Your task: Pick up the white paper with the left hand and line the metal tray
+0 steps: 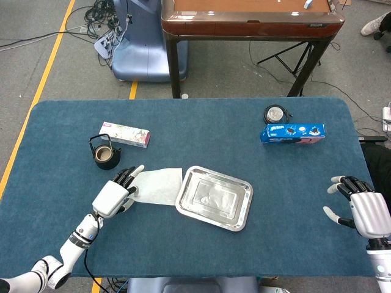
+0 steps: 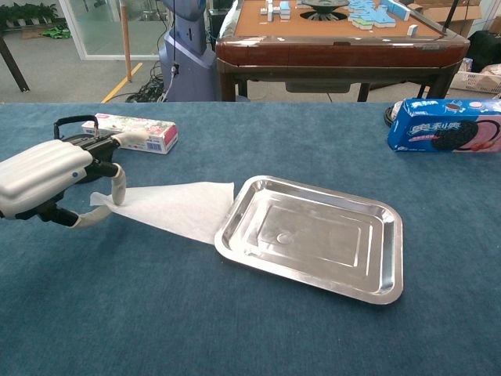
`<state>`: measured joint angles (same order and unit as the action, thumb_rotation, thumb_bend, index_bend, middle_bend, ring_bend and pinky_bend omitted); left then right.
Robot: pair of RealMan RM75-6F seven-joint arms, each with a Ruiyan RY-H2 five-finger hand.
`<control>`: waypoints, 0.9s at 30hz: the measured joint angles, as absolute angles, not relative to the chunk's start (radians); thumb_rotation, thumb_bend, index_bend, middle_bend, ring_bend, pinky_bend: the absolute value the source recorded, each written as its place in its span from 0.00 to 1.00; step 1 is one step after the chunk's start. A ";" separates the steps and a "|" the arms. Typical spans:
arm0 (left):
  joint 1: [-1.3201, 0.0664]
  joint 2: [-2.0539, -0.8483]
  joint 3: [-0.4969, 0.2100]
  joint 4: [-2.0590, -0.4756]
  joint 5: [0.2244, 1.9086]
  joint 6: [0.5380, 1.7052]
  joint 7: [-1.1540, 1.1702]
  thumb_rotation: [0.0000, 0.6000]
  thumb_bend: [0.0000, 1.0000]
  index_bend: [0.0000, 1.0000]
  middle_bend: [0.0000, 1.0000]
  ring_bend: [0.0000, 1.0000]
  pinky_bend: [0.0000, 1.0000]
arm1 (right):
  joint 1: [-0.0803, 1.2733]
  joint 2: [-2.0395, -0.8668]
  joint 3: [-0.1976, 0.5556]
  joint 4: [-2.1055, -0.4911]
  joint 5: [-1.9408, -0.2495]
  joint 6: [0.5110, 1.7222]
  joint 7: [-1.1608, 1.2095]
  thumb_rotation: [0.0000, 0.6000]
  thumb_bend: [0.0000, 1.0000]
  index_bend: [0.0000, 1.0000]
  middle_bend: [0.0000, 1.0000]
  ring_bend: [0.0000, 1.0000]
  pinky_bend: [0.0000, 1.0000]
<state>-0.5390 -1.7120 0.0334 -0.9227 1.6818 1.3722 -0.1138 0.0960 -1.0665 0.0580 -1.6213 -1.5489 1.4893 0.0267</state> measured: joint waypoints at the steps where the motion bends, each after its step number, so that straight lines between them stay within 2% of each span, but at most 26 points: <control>1: -0.540 -1.708 0.035 -0.927 1.684 1.371 -0.120 1.00 0.46 0.53 0.00 0.00 0.13 | 0.096 -1.067 0.058 -1.621 -1.549 1.489 0.027 1.00 0.20 0.45 0.32 0.24 0.31; 10: -0.541 -1.693 0.037 -0.946 1.686 1.365 -0.142 1.00 0.57 0.56 0.00 0.00 0.13 | 0.095 -1.066 0.059 -1.621 -1.550 1.493 0.029 1.00 0.20 0.45 0.32 0.24 0.31; 20: -0.527 -1.665 0.034 -0.985 1.678 1.381 -0.166 1.00 0.57 0.57 0.00 0.00 0.13 | 0.095 -1.066 0.059 -1.620 -1.551 1.493 0.029 1.00 0.20 0.45 0.32 0.24 0.31; 27: -0.519 -1.614 0.006 -1.102 1.644 1.384 -0.197 1.00 0.57 0.58 0.00 0.00 0.13 | 0.096 -1.068 0.057 -1.621 -1.553 1.491 0.025 1.00 0.20 0.45 0.32 0.24 0.31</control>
<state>-0.5190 -1.6139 0.0057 -1.1024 1.6440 1.3843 -0.1965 0.0956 -1.0682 0.0568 -1.6212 -1.5534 1.4913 0.0253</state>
